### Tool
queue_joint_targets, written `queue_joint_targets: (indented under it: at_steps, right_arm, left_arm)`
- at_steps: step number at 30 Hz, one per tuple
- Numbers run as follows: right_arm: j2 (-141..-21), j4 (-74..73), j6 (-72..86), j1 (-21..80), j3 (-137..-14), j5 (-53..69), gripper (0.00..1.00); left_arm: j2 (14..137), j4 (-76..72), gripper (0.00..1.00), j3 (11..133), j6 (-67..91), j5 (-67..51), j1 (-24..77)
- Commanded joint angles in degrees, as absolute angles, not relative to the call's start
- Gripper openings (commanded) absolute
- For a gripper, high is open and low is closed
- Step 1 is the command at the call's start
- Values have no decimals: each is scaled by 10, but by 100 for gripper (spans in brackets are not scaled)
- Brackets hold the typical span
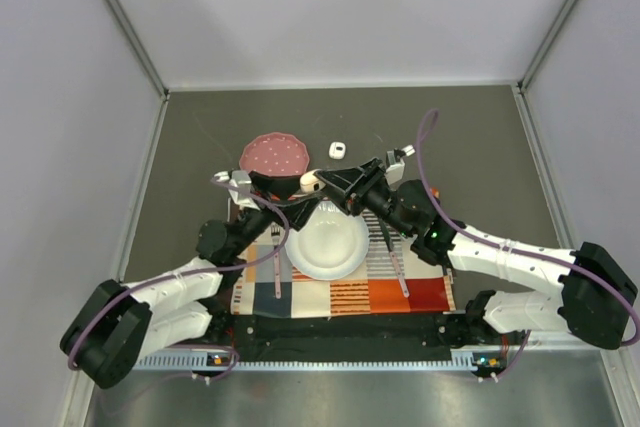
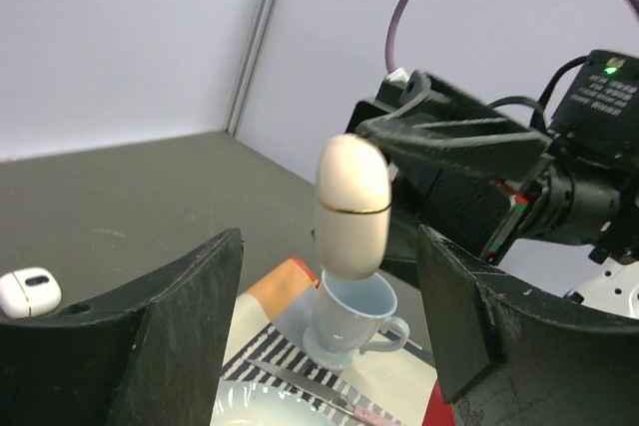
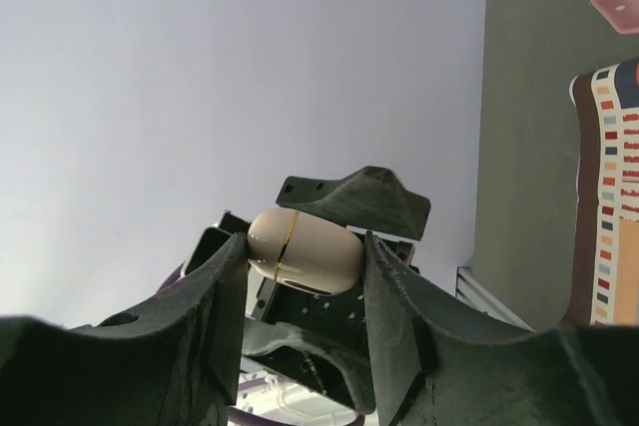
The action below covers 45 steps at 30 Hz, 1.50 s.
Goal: Insert the wireless bluetooth earbuds into the charging case
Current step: Pass from the right arm to the left
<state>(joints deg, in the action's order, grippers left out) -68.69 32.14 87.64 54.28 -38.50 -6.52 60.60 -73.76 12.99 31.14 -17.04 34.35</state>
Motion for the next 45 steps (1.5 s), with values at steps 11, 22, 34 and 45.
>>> queue_joint_targets:
  at_steps: [11,22,34,45]
  right_arm:
    - [-695,361,874,553,-396,-62,0]
    - [-694,372,878,554,-393,-57,0]
    - [-698,377,881,554,-391,-54,0]
    - [-699,376,882,554,-388,-57,0]
  left_arm:
    - [587,-828,72,162,291,-172,352]
    - [625,-863,67,160,295,-164,358]
    - [635,-889,55,155,289,-150,365]
    - [630,-926,60,143,294,-141,367]
